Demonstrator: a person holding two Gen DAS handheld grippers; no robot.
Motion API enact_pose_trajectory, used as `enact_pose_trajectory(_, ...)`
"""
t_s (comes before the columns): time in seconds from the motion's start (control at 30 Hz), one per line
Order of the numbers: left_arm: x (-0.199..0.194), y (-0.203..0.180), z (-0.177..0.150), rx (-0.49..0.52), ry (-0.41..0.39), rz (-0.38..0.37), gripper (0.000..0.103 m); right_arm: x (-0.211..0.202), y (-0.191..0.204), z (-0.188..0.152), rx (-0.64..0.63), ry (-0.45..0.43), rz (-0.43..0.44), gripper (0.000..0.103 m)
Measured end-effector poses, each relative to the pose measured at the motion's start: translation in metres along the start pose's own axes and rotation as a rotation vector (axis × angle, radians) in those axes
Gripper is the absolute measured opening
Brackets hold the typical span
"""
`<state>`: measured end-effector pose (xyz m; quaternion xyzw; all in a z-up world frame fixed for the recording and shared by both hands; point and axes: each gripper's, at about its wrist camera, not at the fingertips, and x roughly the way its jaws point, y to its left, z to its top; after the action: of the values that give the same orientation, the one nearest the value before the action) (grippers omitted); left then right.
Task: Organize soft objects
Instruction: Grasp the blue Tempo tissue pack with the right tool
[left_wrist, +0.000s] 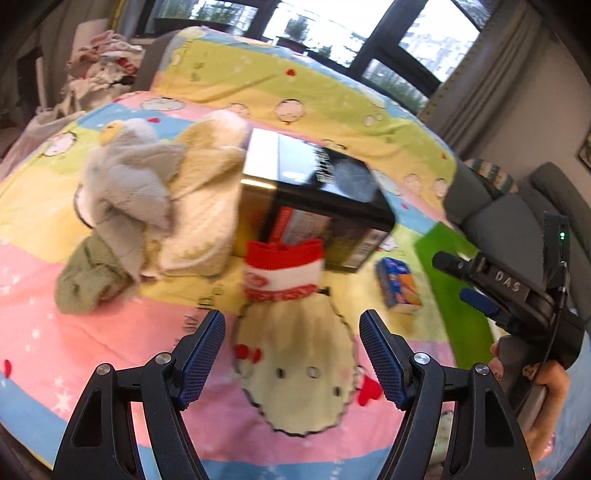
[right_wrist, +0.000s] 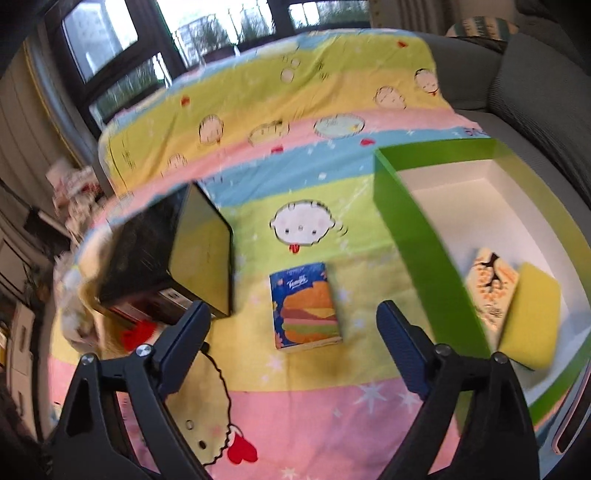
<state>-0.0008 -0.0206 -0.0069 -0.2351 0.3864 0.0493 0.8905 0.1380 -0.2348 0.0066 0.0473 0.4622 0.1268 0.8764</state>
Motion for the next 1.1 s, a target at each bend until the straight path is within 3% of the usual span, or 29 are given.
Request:
enact_pose_trajectory(0.1,0.002,0.008,-0.001,0.002,0.008,0.032,0.076,0.025,0.007,-0.002,-0.021,0.057,-0.033,0.082)
enact_pose_trajectory(0.27,0.004,0.015,-0.001,0.005,0.036,0.048,0.076,0.057,0.016,-0.010,-0.086,0.121,-0.129,0.078)
enact_pose_trajectory(0.37,0.001,0.017,-0.002,0.009,0.032,0.063,0.076,0.068,0.019,-0.014,-0.119,0.159,-0.170,0.066)
enact_pose_trajectory(0.43,-0.002,0.017,-0.002,0.026,0.023,0.064,0.076,0.072,0.020,-0.016,-0.129,0.171,-0.174,0.052)
enact_pose_trajectory(0.5,-0.002,0.017,0.000,0.031,0.025,0.061,0.076,0.069,0.022,-0.018,-0.144,0.159,-0.180,0.052)
enact_pose_trajectory(0.73,-0.002,0.023,0.001,0.011,0.040,0.051,0.076,0.047,0.028,-0.040,-0.110,0.210,-0.053,0.051)
enact_pose_trajectory(1.1,-0.001,0.026,0.001,-0.023,0.057,0.022,0.076,0.023,0.057,-0.077,-0.177,0.283,0.118,0.054)
